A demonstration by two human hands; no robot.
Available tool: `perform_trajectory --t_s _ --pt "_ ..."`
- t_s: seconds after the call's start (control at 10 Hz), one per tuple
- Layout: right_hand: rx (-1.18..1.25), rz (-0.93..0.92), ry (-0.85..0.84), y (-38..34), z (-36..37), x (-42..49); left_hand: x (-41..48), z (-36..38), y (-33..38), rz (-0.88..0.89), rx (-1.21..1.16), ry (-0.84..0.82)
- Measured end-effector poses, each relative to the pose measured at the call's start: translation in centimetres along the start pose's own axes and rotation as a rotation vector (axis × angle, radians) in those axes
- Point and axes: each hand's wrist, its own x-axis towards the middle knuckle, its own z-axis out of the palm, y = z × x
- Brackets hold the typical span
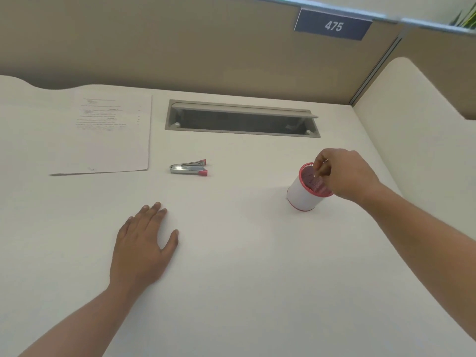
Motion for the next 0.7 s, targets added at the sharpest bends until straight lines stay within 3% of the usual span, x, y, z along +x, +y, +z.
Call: perform_trajectory --t_s 0.1,0.3,0.4,0.7 --pt "-0.049 -0.02 0.035 0.0 0.1 0.4 0.0 0.0 0.0 0.005 0.007 0.004" --pt "-0.112 -0.024 -0.086 0.1 0.1 0.4 0.0 0.0 0.0 0.006 0.01 0.013" --pt "-0.109 -0.031 -0.03 0.3 0.1 0.4 0.0 0.0 -0.1 0.003 0.004 0.011" --pt "0.226 -0.139 0.109 -3.9 1.9 -3.4 0.2 -0.4 0.3 0.011 -0.008 0.024"
